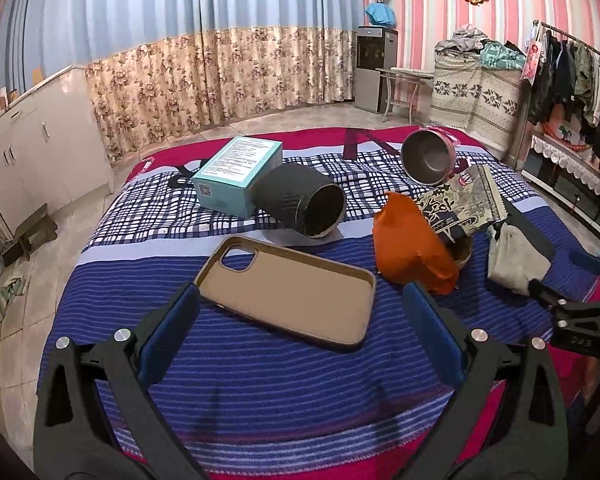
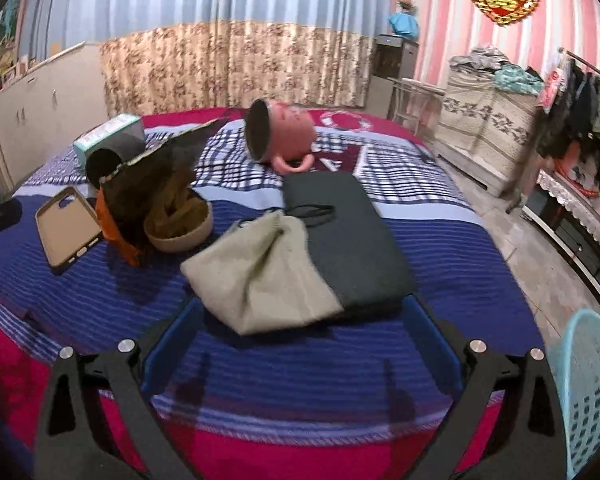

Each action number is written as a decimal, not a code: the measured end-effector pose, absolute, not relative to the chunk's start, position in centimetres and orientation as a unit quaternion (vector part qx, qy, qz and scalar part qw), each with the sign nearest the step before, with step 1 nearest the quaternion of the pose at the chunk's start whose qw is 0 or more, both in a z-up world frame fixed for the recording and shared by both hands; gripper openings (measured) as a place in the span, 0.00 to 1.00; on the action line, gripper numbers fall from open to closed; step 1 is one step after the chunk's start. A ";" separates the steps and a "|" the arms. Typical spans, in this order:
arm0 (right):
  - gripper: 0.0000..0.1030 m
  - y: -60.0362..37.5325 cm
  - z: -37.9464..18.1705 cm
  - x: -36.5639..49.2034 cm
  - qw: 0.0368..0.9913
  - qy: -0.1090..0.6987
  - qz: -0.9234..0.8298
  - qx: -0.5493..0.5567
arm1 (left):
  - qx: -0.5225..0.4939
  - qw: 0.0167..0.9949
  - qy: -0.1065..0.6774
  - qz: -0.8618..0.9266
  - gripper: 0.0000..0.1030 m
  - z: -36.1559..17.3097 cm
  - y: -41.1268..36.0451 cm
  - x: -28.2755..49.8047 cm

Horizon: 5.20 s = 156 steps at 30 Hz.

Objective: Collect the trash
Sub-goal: 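Move both tools back over the bed toward the remaining items, then grasp the orange snack bag with left tool while right grasps beige drawstring bag, then carry the snack bag and beige bag over the blue basket, then open both tools to drop the snack bag and beige bag in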

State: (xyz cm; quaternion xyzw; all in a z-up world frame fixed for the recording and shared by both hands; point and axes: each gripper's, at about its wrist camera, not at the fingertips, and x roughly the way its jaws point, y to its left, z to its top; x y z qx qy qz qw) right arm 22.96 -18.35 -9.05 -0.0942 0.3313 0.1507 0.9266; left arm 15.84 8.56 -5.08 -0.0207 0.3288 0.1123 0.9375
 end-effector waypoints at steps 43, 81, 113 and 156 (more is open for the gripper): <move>0.65 -16.7 -9.7 23.1 0.912 0.341 0.222 -0.045 | -0.001 0.922 0.386 0.025 0.07 -7.5 4.7 18.6; 0.06 -45.0 -3.3 17.9 0.958 0.273 -0.025 0.089 | 0.048 0.941 0.302 -0.141 0.01 -0.1 -14.8 20.2; 0.06 -55.5 -7.1 17.9 0.927 0.318 -0.158 0.119 | 0.091 0.899 0.289 -0.316 0.00 -2.0 -39.6 23.3; 0.90 -47.6 -6.2 21.0 0.935 0.315 -0.159 0.034 | 0.044 0.946 0.295 -0.125 0.95 -1.4 -18.8 22.6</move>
